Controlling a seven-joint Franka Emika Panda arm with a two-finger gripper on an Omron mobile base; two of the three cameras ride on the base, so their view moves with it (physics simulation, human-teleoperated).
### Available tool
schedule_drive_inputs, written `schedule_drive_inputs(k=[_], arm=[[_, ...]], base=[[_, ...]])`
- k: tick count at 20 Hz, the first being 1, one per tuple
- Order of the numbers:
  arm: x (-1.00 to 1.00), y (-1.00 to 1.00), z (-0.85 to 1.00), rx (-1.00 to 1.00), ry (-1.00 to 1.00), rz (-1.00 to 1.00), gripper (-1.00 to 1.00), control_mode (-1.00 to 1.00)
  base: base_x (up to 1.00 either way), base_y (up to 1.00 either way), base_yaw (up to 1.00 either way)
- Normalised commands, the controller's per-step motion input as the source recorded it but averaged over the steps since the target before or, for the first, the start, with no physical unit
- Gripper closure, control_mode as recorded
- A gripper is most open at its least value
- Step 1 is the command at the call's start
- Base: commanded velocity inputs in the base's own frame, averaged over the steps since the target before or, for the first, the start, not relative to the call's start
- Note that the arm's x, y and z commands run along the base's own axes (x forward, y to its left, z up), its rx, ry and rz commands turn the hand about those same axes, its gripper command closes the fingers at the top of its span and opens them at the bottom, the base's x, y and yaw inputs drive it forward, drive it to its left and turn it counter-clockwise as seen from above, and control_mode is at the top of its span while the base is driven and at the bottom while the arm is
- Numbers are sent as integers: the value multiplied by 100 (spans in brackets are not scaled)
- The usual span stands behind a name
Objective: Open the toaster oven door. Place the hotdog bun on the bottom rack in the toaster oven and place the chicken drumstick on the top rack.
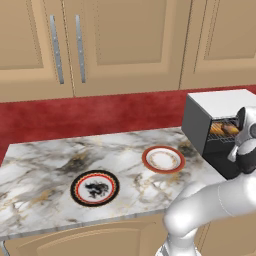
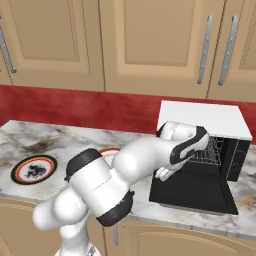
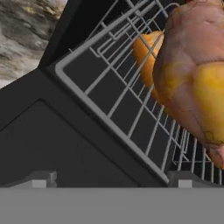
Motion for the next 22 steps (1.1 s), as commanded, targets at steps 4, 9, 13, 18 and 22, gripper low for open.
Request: schedule_drive_inputs(k=[4,9,13,18,22], arm=[[27,-26,61,27,19,-1,-100,-100],[33,-15,59,23,25,-1,-100,-100],[42,-8,57,22,29,0,-100,-100],[46,-4,55,20,33,0,-100,-100],[47,-8,52,20,35,0,-100,-100]], base=[[0,0,0],[0,0,0],[0,0,0],[0,0,0],[0,0,0]])
